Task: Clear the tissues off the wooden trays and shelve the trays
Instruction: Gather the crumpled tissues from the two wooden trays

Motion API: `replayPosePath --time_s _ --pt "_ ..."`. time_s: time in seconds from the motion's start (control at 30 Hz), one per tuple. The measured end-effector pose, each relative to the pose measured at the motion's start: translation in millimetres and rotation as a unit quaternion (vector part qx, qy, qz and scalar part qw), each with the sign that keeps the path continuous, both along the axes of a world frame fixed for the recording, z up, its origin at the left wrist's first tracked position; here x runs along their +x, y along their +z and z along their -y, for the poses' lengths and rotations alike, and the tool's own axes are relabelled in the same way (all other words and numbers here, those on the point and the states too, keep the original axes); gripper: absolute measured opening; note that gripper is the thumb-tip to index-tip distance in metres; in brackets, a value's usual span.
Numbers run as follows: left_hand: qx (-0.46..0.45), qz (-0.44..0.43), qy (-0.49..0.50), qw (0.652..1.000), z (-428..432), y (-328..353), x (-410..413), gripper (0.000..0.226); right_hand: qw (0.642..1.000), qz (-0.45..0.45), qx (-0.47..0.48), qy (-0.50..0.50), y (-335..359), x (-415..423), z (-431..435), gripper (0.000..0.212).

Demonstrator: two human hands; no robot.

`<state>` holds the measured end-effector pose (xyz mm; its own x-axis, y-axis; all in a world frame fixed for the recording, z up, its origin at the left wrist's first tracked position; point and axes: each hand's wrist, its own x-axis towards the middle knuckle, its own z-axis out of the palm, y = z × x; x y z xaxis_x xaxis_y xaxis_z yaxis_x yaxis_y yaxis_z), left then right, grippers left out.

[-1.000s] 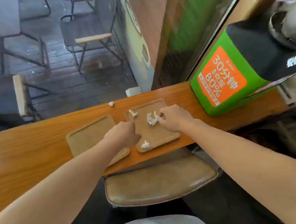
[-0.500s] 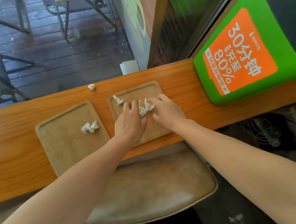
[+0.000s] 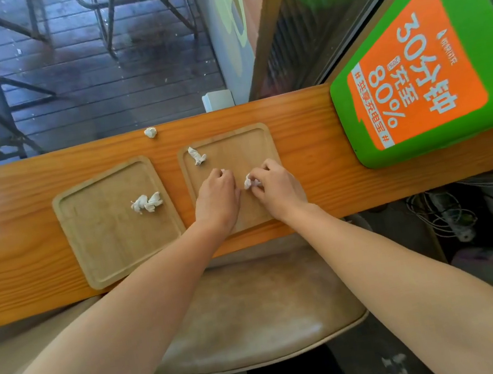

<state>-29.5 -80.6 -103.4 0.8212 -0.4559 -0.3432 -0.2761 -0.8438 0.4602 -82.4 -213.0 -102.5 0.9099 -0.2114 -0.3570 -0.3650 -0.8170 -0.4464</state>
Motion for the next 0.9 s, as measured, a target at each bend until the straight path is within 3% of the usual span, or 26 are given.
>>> replayPosePath --time_s 0.2,0.53,0.9 --pt "-0.003 -0.022 0.02 1.0 -16.6 8.6 -1.6 0.007 0.999 -0.018 0.024 -0.028 9.5 -2.9 -0.2 0.014" --pt "0.001 -0.115 0.081 0.99 -48.2 25.1 3.5 0.021 0.99 -0.114 0.084 -0.015 32.7 5.5 0.8 0.023" --pt "-0.006 -0.092 0.136 0.986 -79.2 42.3 27.0 0.019 0.988 -0.117 0.09 0.042 46.5 42.0 -22.7 0.024"
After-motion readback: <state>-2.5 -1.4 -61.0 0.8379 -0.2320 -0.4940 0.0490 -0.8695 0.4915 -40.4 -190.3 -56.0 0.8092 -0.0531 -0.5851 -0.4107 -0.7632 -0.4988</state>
